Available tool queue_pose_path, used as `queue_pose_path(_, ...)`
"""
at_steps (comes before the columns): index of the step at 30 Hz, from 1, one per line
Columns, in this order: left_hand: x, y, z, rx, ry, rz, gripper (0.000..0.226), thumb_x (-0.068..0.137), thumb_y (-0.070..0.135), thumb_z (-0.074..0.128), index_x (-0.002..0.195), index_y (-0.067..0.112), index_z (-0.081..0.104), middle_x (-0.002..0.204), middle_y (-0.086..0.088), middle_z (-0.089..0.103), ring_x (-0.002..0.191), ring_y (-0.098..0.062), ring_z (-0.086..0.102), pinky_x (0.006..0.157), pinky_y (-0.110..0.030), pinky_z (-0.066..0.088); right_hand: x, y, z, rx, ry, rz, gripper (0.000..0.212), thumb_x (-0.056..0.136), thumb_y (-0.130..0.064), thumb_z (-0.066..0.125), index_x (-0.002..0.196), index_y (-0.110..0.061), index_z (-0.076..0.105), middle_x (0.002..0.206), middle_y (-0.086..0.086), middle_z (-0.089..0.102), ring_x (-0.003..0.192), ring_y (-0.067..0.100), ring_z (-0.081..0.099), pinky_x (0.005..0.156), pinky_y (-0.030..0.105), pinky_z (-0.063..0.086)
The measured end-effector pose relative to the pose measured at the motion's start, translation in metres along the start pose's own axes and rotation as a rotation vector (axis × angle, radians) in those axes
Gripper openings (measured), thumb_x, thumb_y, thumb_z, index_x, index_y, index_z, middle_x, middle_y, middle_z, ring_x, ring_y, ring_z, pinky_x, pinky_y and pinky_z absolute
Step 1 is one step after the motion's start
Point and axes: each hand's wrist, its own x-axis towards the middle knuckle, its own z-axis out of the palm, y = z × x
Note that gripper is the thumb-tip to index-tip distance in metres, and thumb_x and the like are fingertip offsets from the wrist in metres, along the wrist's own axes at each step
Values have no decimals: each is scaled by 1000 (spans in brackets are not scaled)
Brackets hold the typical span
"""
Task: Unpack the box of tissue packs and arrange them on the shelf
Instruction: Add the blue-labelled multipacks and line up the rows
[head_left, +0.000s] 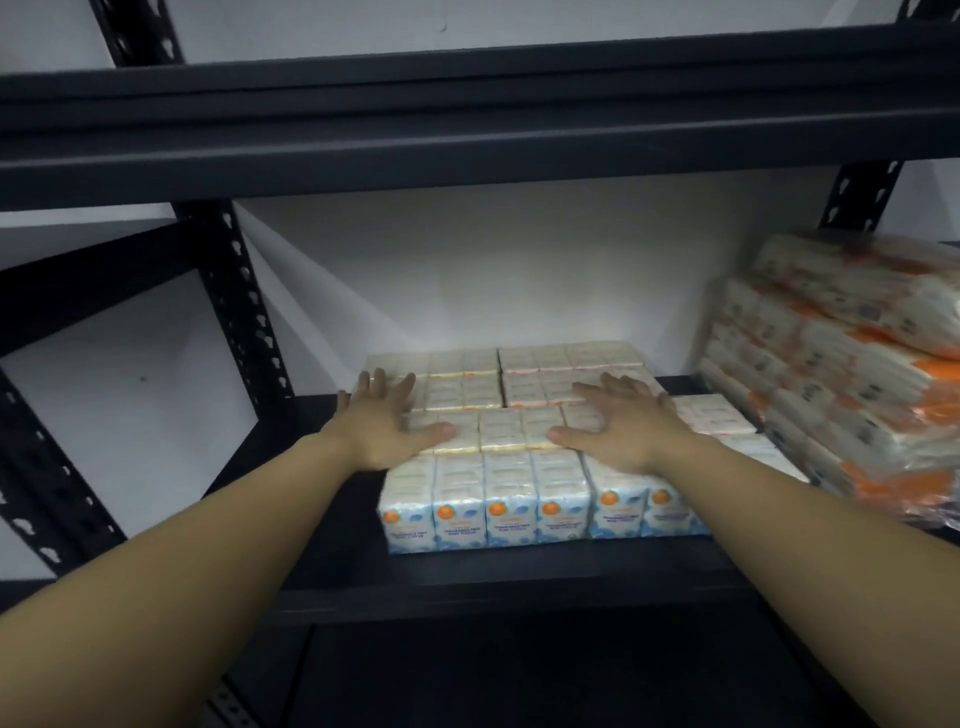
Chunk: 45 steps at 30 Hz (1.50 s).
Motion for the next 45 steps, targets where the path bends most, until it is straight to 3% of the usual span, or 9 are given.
queue_pose_path(6,46,-19,-3,-10,-11,-71,134,58,111,12,166,33,-1,173,-8,-14,158,-37,-17,122,-67,-6,3,2,6,18,35,4,103,75,-99,32,162,-47,16,174,-5,6,159,21,4,126,59,2)
queue_pose_path(9,63,-27,-1,-63,-17,-123,137,54,113,13,166,34,-2,173,-13,-13,158,-41,-13,124,-67,0,5,3,7,37,46,14,106,72,-101,30,162,-46,16,174,-4,5,159,20,3,126,60,-1)
queue_pose_path(11,70,-31,-3,-138,-29,-130,139,51,114,20,165,34,9,173,-15,-4,158,-43,2,124,-62,16,6,3,8,30,50,28,112,69,-103,27,163,-45,14,174,-4,3,160,20,1,126,60,-3)
queue_pose_path(13,75,-30,-5,-205,-19,-118,136,47,114,30,156,32,29,165,-15,16,148,-40,33,117,-52,36,7,3,9,22,49,42,117,67,-105,25,164,-41,11,174,-3,3,160,20,2,126,60,-4)
queue_pose_path(16,80,-29,-6,-267,-13,-106,135,41,112,41,149,30,42,155,-10,31,130,-31,52,100,-40,46,9,3,8,21,53,49,122,66,-105,25,165,-36,11,174,-3,5,160,20,5,126,60,-2)
queue_pose_path(22,88,-26,-3,-281,-25,-140,139,43,111,45,152,26,39,157,-12,30,131,-35,54,107,-45,48,8,1,5,3,45,45,123,69,-103,27,166,-30,11,174,-4,5,159,18,4,125,61,-3)
queue_pose_path(27,88,-16,-5,-263,-44,-127,130,51,105,50,151,23,39,155,-12,31,128,-34,54,99,-42,48,9,1,5,19,26,31,123,70,-103,28,166,-28,8,174,-6,1,159,15,1,125,60,-7)
queue_pose_path(39,90,18,-2,-177,-75,-118,115,71,98,47,157,23,28,151,-13,28,127,-33,52,96,-39,49,13,3,7,16,34,16,125,69,-103,27,166,-26,10,174,-5,2,160,16,2,126,60,-5)
queue_pose_path(45,91,30,-3,-160,-86,-113,119,69,100,45,156,22,27,153,-15,25,129,-33,50,104,-44,48,13,3,7,14,32,17,125,69,-103,27,166,-26,11,174,-6,2,159,15,0,125,60,-6)
